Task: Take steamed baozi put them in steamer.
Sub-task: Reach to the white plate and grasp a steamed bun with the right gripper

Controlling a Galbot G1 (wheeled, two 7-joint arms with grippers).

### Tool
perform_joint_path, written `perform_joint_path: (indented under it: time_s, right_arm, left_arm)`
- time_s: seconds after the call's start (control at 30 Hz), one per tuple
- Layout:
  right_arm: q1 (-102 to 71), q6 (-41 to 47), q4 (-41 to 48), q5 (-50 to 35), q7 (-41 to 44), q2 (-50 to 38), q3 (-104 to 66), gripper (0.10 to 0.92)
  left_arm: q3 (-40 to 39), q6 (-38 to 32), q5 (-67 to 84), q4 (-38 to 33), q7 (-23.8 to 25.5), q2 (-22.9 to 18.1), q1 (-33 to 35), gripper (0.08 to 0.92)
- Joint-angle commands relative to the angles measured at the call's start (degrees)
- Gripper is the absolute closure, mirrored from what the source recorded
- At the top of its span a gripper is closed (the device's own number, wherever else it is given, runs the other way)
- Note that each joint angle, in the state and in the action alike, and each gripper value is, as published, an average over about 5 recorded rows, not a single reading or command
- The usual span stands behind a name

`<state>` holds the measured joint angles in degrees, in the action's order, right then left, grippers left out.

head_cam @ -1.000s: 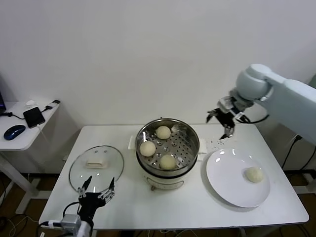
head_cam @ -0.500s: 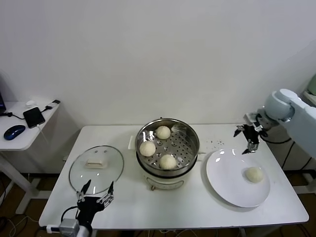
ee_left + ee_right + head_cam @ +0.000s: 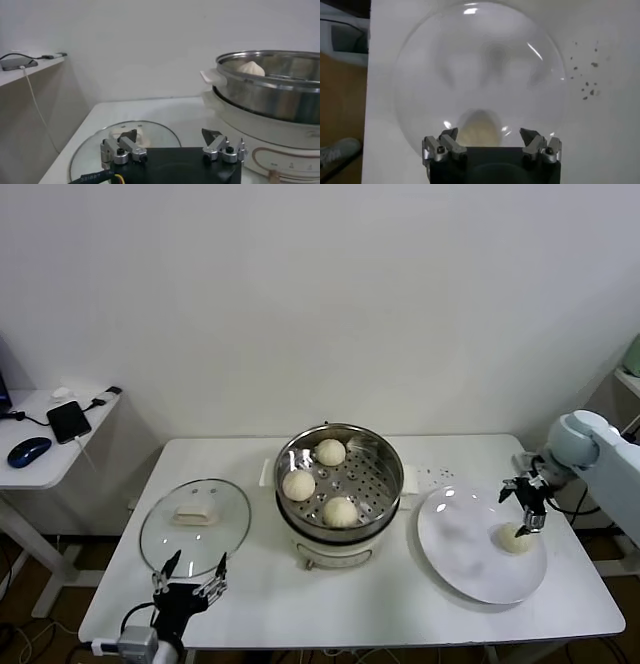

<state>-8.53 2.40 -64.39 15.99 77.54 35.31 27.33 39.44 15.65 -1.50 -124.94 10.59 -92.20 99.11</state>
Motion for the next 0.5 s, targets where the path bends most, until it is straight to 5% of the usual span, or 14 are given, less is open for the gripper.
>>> perform_joint_path:
  time_s: [0.03,0.5]
  right_arm:
    - [-3.5,-2.4,5.8,3.7,-2.6,2.1,-2.2,0.203]
    - [-3.8,-2.5,7.2,5.1,-2.2,3.2,-2.3,0.203]
  left_arm:
    - [0.5,0.1,0.0,0.4,0.0,-1.3,0.0,0.177]
    - [0.7,0.1,0.0,0.9,0.5,-1.2,-0.3,0.177]
